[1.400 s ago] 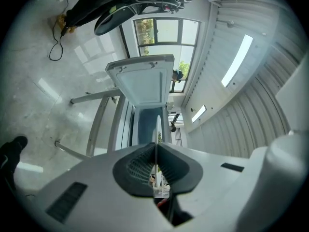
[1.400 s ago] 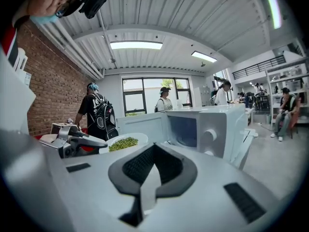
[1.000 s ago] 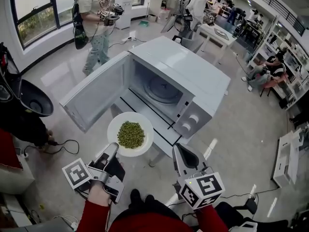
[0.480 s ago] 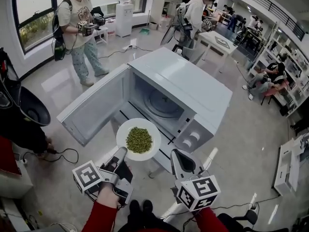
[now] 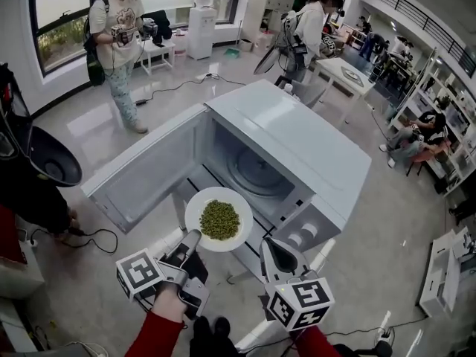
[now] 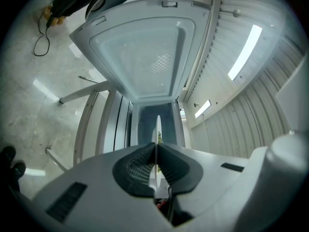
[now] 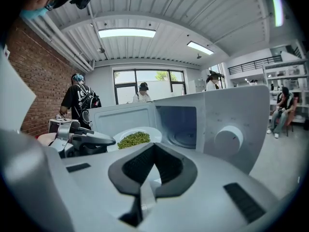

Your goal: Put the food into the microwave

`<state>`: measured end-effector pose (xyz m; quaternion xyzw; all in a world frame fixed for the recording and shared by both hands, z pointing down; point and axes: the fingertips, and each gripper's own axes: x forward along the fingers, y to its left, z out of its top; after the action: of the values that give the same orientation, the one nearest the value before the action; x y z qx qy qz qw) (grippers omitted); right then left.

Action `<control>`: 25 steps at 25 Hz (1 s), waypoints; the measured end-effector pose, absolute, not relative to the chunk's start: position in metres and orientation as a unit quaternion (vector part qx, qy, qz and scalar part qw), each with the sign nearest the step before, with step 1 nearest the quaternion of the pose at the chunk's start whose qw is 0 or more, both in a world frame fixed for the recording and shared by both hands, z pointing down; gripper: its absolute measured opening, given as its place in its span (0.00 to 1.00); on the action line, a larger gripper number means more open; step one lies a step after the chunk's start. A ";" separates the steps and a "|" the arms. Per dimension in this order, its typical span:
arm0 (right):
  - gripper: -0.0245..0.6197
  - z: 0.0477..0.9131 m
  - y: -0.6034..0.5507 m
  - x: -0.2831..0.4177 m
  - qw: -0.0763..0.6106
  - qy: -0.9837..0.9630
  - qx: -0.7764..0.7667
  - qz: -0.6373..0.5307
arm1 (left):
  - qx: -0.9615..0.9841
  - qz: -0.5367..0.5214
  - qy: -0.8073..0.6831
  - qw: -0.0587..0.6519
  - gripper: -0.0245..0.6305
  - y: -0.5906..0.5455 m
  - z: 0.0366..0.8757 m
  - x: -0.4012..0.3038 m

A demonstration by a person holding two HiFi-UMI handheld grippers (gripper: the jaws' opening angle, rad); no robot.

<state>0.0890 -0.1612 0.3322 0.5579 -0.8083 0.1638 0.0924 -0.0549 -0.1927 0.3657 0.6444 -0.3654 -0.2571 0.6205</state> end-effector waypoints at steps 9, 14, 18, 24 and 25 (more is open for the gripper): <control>0.06 0.348 -0.171 0.084 0.106 -0.811 0.549 0.172 | 0.644 -0.276 -0.340 0.628 0.07 -0.197 0.369 -0.038; 0.06 0.358 -0.186 0.068 0.115 -0.810 0.549 0.173 | 0.639 -0.292 -0.326 0.633 0.07 -0.213 0.370 -0.046; 0.06 0.375 -0.193 0.063 0.123 -0.807 0.549 0.181 | 0.641 -0.287 -0.325 0.634 0.07 -0.223 0.381 -0.048; 0.06 0.379 -0.203 0.078 0.125 -0.799 0.560 0.178 | 0.649 -0.278 -0.323 0.630 0.07 -0.237 0.380 -0.033; 0.06 0.378 -0.212 0.083 0.125 -0.797 0.564 0.176 | 0.651 -0.278 -0.322 0.629 0.07 -0.248 0.379 -0.028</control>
<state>0.0831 -0.2115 0.3782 0.5635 -0.7973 0.1761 0.1253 -0.0282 -0.2478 0.3787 0.6507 -0.3221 -0.2776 0.6291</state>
